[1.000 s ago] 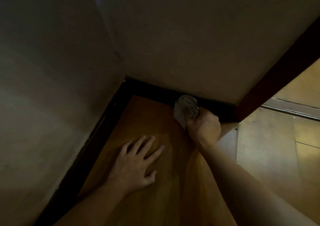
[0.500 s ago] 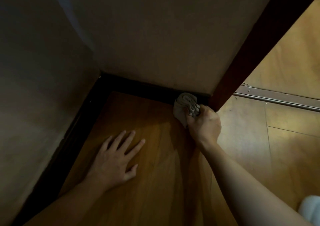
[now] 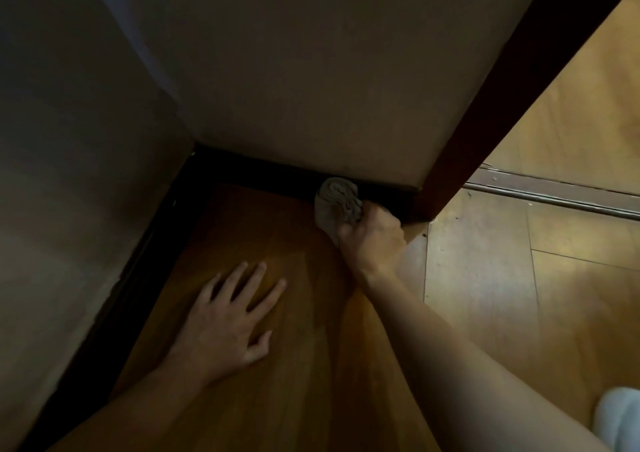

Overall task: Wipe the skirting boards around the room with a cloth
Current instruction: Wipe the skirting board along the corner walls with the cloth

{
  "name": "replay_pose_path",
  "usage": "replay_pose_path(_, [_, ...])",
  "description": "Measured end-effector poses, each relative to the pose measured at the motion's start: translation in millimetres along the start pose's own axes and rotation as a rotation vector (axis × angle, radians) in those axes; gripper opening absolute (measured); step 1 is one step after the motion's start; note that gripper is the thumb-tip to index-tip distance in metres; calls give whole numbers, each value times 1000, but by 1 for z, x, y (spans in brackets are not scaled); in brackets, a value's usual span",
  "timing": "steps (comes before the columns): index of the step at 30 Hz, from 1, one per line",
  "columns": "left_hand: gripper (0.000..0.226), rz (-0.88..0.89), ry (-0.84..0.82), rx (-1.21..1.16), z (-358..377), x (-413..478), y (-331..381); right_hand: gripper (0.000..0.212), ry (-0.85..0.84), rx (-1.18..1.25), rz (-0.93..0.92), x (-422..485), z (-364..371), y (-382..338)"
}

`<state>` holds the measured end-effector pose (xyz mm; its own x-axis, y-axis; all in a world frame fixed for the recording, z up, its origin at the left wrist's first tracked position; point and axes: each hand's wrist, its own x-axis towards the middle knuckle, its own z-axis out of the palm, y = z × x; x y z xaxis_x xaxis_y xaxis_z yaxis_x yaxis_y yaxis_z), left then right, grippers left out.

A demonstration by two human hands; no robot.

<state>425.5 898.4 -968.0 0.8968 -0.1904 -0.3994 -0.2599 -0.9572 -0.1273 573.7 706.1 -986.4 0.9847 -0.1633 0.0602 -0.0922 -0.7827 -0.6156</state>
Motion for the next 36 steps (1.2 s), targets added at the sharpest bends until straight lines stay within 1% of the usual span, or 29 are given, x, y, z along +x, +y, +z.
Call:
replay_pose_path(3, [73, 0, 15, 3, 0, 0, 0, 21, 47, -3, 9, 4, -19, 35])
replay_pose_path(7, [73, 5, 43, 11, 1, 0, 2, 29, 97, -32, 48, 9, -41, 67])
replay_pose_path(9, [72, 5, 49, 8, 1, 0, 2, 29, 118, -22, 85, 8, -43, 70])
replay_pose_path(13, [73, 6, 51, 0, 3, 2, 2, 26, 63, -27, 43, 9, -41, 65])
replay_pose_path(17, [73, 5, 66, 10, 7, 2, 2, 28, 87, 7, 112, 9, -45, 74])
replay_pose_path(21, [74, 19, 79, 12, 8, 4, 1, 24, 54, 1, 57, 10, -42, 70])
replay_pose_path(25, [73, 16, 99, 11, 9, 3, 1, 28, 98, 15, 132, 4, -46, 77])
replay_pose_path(26, [73, 19, 107, 7, 10, 3, 1, 27, 103, 15, 131, 2, -44, 74])
replay_pose_path(28, [72, 23, 115, 6, 11, 3, 1, 25, 81, 9, 50, 1, -36, 59])
replay_pose_path(31, [72, 20, 117, 1, 13, 2, 0, 26, -2, 24, -45, 4, -15, 18])
replay_pose_path(33, [71, 18, 114, 3, 13, 2, 0, 29, -43, 46, -32, 2, -5, -3])
replay_pose_path(36, [72, 23, 101, 28, 11, 3, -1, 29, -21, 60, 28, -1, 2, -5])
